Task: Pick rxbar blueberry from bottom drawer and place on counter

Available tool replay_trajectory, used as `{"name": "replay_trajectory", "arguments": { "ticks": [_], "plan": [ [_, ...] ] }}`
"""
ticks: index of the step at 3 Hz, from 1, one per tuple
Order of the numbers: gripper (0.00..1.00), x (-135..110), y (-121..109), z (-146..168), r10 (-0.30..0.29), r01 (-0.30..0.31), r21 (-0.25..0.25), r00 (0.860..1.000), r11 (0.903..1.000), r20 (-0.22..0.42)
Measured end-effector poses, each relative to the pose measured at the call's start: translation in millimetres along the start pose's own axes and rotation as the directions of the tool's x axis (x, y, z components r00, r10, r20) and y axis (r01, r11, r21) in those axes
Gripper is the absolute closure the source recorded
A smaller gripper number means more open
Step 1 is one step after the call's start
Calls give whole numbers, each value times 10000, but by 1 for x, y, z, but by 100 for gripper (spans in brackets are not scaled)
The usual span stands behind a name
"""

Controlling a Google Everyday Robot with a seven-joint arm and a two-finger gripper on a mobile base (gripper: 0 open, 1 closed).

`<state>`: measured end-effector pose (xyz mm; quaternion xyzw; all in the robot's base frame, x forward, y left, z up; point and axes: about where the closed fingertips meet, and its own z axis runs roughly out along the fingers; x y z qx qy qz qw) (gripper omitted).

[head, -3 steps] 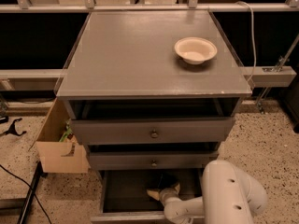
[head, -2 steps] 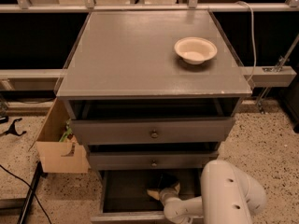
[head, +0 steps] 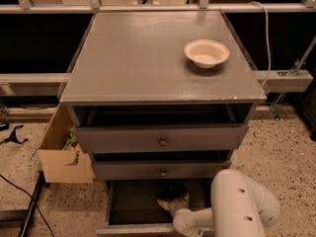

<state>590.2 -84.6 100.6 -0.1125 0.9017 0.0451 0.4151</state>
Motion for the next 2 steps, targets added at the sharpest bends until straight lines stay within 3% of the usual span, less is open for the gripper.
{"name": "replay_trajectory", "arguments": {
  "ticks": [2],
  "plan": [
    [85, -7, 0, -6, -27, 27, 15, 10000, 10000, 6]
  ]
}}
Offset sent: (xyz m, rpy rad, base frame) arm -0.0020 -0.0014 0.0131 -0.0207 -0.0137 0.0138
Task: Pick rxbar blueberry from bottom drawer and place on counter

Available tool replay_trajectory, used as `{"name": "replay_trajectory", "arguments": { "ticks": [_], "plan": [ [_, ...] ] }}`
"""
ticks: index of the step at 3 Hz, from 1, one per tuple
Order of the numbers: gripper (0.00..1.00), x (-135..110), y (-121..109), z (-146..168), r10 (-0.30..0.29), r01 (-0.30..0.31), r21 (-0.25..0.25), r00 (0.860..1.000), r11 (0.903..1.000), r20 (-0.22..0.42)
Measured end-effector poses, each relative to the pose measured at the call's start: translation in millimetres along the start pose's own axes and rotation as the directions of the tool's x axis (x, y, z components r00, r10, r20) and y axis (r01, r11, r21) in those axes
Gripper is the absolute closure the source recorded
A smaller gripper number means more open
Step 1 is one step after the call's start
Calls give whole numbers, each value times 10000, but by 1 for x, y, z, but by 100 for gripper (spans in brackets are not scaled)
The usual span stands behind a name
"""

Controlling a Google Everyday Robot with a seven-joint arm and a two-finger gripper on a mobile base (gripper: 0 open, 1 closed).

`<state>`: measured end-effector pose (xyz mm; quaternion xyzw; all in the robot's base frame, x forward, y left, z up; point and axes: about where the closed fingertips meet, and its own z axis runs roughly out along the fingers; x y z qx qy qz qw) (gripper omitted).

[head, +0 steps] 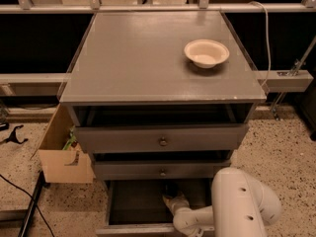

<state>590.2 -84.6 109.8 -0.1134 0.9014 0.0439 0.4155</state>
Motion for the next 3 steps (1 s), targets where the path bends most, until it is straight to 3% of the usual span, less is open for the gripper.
{"name": "replay_trajectory", "arguments": {
  "ticks": [1, 3],
  "plan": [
    [100, -11, 6, -12, -385, 387, -232, 9992, 9990, 103],
    [100, -15, 8, -14, -640, 650, -293, 9974, 9975, 328]
  ]
}}
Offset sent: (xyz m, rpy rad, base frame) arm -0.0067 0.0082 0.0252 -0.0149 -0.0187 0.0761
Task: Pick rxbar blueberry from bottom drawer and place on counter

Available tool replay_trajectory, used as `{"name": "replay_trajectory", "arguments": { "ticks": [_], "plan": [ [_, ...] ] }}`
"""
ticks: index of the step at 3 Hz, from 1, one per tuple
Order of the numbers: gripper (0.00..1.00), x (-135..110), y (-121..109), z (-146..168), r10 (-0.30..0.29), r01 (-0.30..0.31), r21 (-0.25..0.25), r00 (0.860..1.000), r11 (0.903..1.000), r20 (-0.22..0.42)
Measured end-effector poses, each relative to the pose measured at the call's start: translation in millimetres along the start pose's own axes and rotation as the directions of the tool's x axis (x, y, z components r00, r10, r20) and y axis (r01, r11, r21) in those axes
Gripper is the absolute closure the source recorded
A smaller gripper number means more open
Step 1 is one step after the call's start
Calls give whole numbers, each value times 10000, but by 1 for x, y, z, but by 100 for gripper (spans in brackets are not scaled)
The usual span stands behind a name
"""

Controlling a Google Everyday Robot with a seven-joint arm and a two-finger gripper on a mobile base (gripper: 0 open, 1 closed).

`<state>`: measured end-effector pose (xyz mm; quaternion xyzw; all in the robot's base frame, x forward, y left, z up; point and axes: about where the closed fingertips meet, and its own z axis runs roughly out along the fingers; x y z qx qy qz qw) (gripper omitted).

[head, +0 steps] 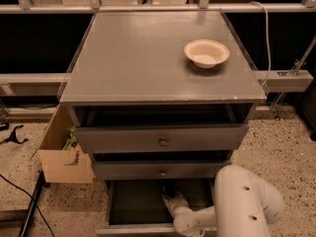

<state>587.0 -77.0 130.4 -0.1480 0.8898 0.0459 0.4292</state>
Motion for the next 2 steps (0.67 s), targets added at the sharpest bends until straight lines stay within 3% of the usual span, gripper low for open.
{"name": "replay_trajectory", "arguments": {
  "ticks": [1, 2],
  "plan": [
    [100, -11, 1, -11, -689, 704, -380, 9968, 9968, 409],
    [100, -21, 5, -24, -1728, 1790, -993, 9826, 9788, 683]
  ]
}}
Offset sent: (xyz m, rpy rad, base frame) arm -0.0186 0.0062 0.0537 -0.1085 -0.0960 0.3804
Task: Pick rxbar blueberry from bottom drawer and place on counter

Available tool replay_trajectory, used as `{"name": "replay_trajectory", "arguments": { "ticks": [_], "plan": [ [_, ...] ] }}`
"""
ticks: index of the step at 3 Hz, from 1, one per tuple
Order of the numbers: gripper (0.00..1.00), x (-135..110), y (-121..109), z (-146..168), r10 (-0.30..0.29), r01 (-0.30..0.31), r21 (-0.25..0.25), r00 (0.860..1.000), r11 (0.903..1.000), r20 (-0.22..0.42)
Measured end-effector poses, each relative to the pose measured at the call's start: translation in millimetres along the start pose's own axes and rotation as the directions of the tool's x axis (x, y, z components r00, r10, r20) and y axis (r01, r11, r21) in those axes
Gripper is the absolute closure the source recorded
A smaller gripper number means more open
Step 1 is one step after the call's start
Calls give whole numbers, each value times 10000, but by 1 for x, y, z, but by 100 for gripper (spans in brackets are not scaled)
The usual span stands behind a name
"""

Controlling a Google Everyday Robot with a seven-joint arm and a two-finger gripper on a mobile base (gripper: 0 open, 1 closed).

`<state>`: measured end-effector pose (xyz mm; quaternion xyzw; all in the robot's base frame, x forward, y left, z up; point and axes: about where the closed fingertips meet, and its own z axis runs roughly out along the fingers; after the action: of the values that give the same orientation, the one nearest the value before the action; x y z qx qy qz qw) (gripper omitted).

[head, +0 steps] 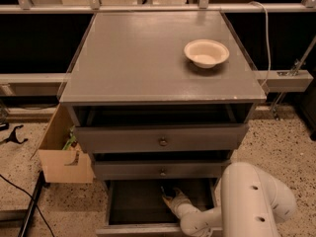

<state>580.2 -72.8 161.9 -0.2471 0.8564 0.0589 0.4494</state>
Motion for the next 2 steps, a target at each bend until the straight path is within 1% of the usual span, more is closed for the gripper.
{"name": "replay_trajectory", "arguments": {
  "ticks": [1, 2],
  "plan": [
    [100, -6, 2, -10, -1126, 1118, -746, 9936, 9909, -74],
    [100, -8, 2, -17, -2331, 2246, -1632, 9719, 9607, -341]
  ]
}}
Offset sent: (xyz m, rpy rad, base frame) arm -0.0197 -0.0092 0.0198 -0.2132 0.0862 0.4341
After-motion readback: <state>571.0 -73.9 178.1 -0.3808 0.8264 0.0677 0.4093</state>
